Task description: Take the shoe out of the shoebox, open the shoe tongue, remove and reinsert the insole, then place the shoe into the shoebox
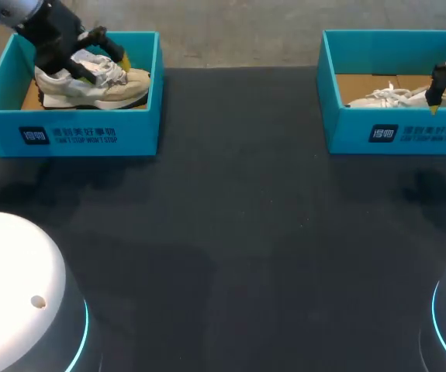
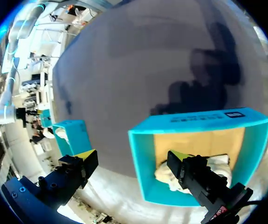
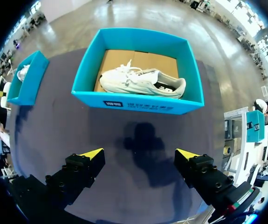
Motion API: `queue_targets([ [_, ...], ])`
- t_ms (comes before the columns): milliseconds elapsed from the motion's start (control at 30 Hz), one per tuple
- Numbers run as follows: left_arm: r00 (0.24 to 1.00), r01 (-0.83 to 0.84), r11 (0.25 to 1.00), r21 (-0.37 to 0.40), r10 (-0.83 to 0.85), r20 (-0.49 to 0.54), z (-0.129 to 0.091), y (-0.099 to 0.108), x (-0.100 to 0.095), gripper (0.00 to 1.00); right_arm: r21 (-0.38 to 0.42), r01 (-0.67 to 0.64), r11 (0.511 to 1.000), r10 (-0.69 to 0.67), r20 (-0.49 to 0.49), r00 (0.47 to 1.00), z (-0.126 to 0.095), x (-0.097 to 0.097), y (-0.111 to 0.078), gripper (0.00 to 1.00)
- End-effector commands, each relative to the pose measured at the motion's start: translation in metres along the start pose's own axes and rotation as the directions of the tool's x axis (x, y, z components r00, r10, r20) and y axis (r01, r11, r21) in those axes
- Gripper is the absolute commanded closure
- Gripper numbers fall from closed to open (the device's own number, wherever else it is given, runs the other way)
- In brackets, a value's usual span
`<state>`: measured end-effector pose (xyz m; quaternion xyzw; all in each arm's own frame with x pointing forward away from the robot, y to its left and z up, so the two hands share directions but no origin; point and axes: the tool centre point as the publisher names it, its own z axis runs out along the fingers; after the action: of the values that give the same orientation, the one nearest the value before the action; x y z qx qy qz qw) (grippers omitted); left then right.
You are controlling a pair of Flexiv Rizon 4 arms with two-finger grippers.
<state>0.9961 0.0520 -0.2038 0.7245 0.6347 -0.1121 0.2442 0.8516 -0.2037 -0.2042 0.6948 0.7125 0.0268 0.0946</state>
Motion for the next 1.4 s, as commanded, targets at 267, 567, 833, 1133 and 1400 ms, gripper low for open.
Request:
queue_targets([
  [267,0.990,-0.020,1.000,0.021,0.023,-0.141,-0.029,0.023,0.038,0.00,-0.002,-0.001,1.000,0.001,0.001,1.000,0.001,0.000,-0.001,0.00],
  [567,0.955,-0.015,0.993,0.119,0.050,-0.291,-0.040,0.034,0.083,0.00,-0.002,-0.001,1.000,0.001,0.001,1.000,0.001,0.000,-0.001,0.00],
  [833,0.924,0.069,0.984,0.163,-0.001,-0.383,-0.049,0.039,0.132,0.00,-0.002,-0.001,1.000,0.001,0.001,1.000,0.001,0.000,-0.001,0.00],
  [1133,0.894,0.133,0.959,0.251,-0.007,-0.447,-0.053,0.034,0.160,0.00,-0.002,-0.001,1.000,0.001,0.001,1.000,0.001,0.000,-0.001,0.00],
  [1400,0.894,0.133,0.959,0.251,-0.007,-0.447,-0.053,0.034,0.160,0.00,-0.002,-0.001,1.000,0.001,0.001,1.000,0.001,0.000,-0.001,0.00],
])
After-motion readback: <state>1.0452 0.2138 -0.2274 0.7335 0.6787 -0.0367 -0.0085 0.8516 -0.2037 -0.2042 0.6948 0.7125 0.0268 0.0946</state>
